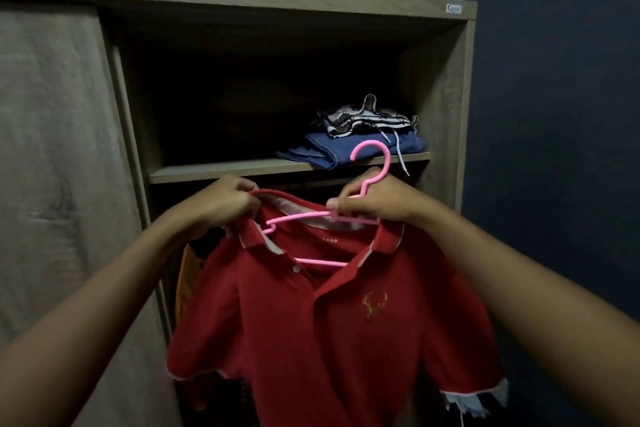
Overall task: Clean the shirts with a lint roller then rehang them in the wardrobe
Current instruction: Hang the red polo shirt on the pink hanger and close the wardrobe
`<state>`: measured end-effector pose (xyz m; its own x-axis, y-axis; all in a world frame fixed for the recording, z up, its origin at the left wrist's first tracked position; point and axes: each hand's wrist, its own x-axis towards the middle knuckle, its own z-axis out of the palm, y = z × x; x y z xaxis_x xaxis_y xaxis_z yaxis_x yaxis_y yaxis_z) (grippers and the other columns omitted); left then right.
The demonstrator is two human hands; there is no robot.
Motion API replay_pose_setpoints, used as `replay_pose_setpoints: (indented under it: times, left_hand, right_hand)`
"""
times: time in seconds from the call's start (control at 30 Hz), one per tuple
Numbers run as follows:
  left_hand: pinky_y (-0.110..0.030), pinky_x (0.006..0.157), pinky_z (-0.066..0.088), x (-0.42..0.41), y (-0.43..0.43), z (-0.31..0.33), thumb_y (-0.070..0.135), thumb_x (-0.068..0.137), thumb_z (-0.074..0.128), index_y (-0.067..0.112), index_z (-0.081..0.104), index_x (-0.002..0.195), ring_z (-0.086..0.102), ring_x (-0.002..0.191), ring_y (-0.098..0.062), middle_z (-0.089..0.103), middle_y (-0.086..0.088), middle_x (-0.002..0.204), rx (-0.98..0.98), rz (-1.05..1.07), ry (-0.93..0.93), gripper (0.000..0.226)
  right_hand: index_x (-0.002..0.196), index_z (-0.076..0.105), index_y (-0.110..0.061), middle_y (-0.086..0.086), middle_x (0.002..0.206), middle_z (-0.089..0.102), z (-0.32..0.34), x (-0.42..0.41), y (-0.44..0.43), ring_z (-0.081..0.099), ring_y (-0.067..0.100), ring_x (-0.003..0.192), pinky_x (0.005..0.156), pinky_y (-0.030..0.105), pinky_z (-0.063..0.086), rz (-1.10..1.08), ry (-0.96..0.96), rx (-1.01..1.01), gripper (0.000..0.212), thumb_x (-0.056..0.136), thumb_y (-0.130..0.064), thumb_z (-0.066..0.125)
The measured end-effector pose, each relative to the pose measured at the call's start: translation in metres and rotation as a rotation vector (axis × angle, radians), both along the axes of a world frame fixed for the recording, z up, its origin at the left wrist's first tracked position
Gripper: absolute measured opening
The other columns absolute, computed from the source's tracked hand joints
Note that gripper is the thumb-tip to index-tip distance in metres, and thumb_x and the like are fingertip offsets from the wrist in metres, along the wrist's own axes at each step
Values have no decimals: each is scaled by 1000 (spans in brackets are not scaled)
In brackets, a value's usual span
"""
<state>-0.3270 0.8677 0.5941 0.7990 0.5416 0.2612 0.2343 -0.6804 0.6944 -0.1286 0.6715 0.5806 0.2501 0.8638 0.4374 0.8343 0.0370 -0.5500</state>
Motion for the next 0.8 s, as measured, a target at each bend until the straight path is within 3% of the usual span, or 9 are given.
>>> replay_pose_setpoints:
  times: [0.07, 0.17, 0.3, 0.4, 0.5, 0.57, 0.63, 0.8]
  left_hand:
    - [-19, 39, 31, 2, -6, -5, -1, 81, 54, 6, 64, 78, 45, 39, -14, 52, -8, 56, -59, 12, -66, 12]
    - [-21, 43, 30, 2, -8, -10, 5, 83, 58, 11, 62, 73, 46, 40, -15, 55, -6, 52, -102, 55, -141, 12]
    - [-29, 53, 34, 6, -11, -15, 26, 84, 68, 10, 68, 77, 52, 55, -22, 60, -11, 65, -155, 20, -180, 17]
    - [-34, 60, 36, 17, -17, -17, 38, 79, 65, -1, 70, 83, 52, 59, -21, 61, -12, 67, -145, 24, -233, 39]
    - [-27, 53, 35, 28, -25, -20, 36, 85, 62, 0, 71, 86, 49, 50, -16, 55, -12, 60, -68, 59, -262, 37]
    - [-30, 56, 40, 31, -30, -22, 41, 83, 60, 6, 73, 86, 55, 54, -18, 61, -23, 66, -76, 36, -283, 38]
    - [-34, 58, 39, 31, -36, -24, 41, 82, 59, 4, 71, 85, 53, 59, -21, 61, -19, 66, -74, -7, -281, 39]
    - [-31, 53, 30, 22, -49, -25, 47, 87, 62, 15, 55, 55, 40, 52, -17, 44, -4, 55, 49, -196, -138, 45]
  right_hand:
    - [71, 70, -2, 6, 61, 65, 3, 2, -2, 54, 12, 52, 51, 24, 43, 11, 224, 147, 42, 80, -43, 77]
    - [59, 66, -12, 9, 59, 59, 15, 11, -8, 45, 17, 52, 56, 31, 37, -92, 392, 285, 45, 69, -52, 83]
    - [80, 74, -4, -3, 57, 68, 41, 6, -27, 40, 9, 43, 43, 20, 28, -189, 326, 104, 39, 75, -41, 82]
    - [79, 74, -11, 5, 70, 73, 52, -5, -29, 45, 7, 39, 34, 15, 26, -108, 360, 7, 21, 81, -31, 80]
    - [82, 76, -15, 6, 67, 66, 54, -8, -22, 56, 11, 46, 37, 15, 36, -9, 502, 77, 24, 87, -38, 72]
    - [90, 75, -9, 8, 64, 64, 41, -9, -10, 58, 14, 46, 41, 17, 42, -20, 491, 104, 32, 91, -40, 67]
    - [99, 76, -7, 10, 61, 64, 21, -11, 2, 57, 12, 42, 41, 17, 44, -34, 435, 64, 34, 94, -38, 64]
    - [95, 76, -6, 8, 57, 61, 13, 0, 9, 54, 12, 38, 38, 18, 40, -81, 448, 277, 34, 93, -39, 66]
